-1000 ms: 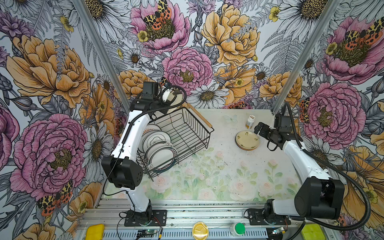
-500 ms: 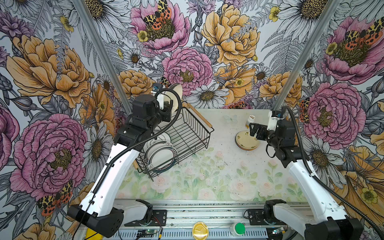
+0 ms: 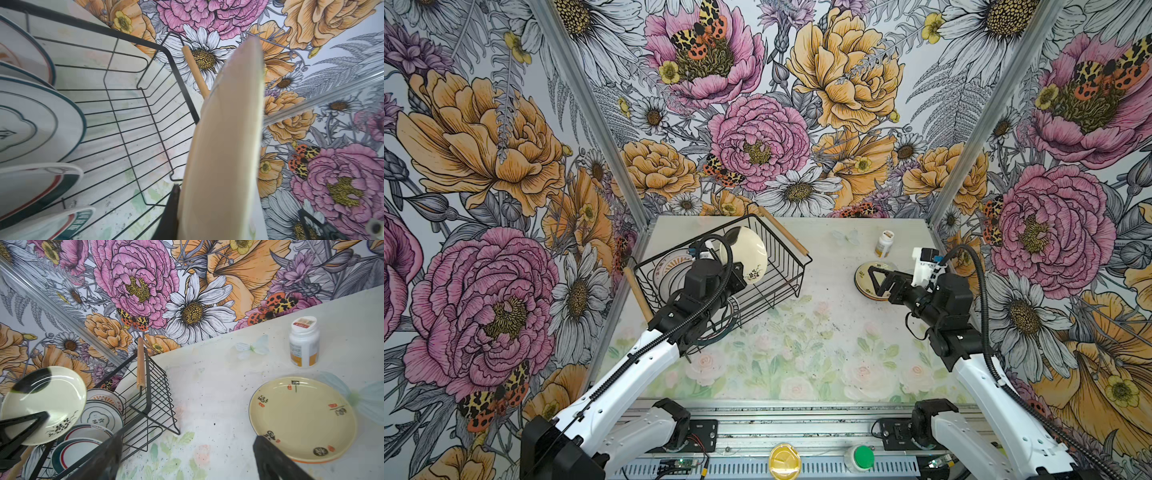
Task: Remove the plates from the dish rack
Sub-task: 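Lift the cream plate out of the rack with the left gripper, then carry the cream plate toward the right gripper while the right grasps its rim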
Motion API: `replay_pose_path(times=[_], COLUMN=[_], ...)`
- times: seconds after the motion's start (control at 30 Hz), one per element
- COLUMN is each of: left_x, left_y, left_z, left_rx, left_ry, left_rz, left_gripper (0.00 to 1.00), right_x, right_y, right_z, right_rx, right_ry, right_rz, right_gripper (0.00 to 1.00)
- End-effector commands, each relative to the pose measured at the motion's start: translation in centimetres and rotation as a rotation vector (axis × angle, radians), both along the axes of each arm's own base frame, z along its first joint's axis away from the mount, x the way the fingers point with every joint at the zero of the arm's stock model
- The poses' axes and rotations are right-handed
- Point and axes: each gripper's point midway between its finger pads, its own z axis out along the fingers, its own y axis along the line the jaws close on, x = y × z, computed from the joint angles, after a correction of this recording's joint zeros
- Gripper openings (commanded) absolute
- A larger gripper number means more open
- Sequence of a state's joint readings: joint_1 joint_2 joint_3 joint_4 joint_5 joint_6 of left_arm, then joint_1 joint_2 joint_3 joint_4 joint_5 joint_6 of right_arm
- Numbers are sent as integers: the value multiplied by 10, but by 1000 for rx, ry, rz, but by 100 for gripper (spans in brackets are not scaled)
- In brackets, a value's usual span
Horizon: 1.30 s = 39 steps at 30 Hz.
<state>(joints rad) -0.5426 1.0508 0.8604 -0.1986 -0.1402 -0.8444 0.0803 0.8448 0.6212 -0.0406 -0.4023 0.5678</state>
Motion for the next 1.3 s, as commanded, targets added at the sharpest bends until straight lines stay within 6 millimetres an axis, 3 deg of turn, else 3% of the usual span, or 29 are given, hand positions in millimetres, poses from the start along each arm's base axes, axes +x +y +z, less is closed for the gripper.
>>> replay_pose_path(times=[0.0,0.27,0.6,0.77,0.93,1.17,1.27], left_x=[4,7,5,6,3,0,0], left_y=[-47,-134,-194,-208,-209,-206,-208], left_z=[47,30,40,31,33,36,34], left_rx=[-237,-377,-502,-569,-533,-521,-524], left_ry=[-128,-68,-70,-33,-40,-47,-40], left_rz=[-124,-347,-562,-615,-611,-614,-618], left_gripper=[0,0,0,0,0,0,0], right_x=[-5,-6,4,6,11,28,34], right_y=[22,49,77,86,87,94,97], right_z=[20,31,29,34,40,43,48], right_rx=[127,275,288,294,302,330,349], right_ry=[-46,-69,-42,-51,-62,-62,-72], right_rz=[110,219,286,305,300,315,324], right_gripper=[100,100,100,100,98,78,65])
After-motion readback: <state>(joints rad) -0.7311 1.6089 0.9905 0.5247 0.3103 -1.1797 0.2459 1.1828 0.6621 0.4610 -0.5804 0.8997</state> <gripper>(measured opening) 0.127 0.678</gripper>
